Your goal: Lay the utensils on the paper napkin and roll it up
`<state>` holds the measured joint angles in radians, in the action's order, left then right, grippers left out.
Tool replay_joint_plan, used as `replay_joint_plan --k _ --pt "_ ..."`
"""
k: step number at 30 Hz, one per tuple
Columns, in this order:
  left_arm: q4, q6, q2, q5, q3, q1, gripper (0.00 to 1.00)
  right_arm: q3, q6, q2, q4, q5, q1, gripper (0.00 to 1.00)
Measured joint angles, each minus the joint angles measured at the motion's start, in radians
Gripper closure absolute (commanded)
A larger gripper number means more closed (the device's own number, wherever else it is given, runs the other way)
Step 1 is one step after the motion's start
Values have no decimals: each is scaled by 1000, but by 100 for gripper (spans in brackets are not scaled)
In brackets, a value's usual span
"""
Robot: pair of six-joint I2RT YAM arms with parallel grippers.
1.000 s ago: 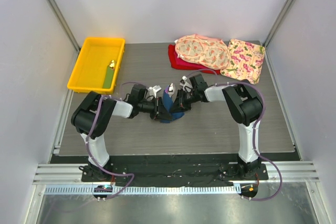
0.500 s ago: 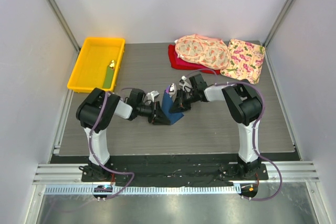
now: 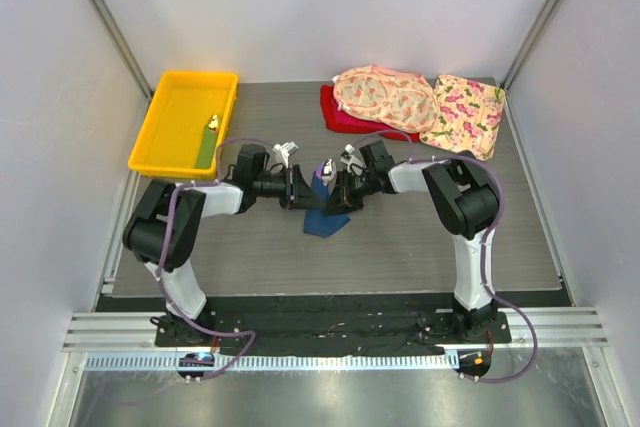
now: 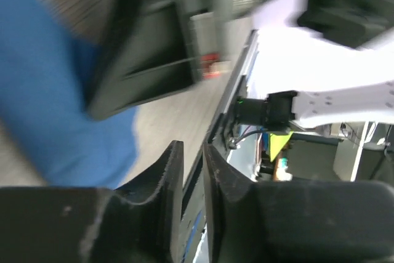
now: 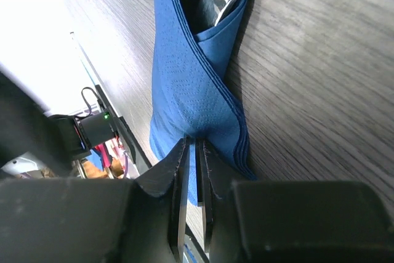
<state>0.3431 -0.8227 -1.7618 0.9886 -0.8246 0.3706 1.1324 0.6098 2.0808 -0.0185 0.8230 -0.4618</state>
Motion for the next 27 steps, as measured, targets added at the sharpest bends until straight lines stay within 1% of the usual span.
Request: replay_joint_plan --k 5,9,10,11,13,14,17,19,21,27 --pt "-12 1 -135 -15 22 1 84 2 -5 0 -3 0 0 81" --pt "-25 11 -190 -12 45 2 89 5 -7 0 -10 -1 0 79" --pt "-23 12 -192 -10 45 2 90 8 -9 0 -14 -1 0 78" --pt "-21 14 -194 -10 45 0 90 12 -12 -1 -21 -3 0 72" --pt "-14 13 -206 2 45 -5 91 20 -15 -8 -39 -11 1 68" --pt "-8 13 -212 11 45 -6 91 23 -18 -14 -47 -21 1 63" --pt "3 11 -220 25 44 -8 91 41 -29 -41 -90 -72 5 54" --pt "4 12 -223 29 42 -9 91 64 -37 -53 -115 -118 16 50" --pt "4 12 -224 32 41 -10 91 90 -43 -59 -135 -159 24 47" --pt "4 15 -224 33 41 -10 91 161 -51 -60 -179 -251 31 45"
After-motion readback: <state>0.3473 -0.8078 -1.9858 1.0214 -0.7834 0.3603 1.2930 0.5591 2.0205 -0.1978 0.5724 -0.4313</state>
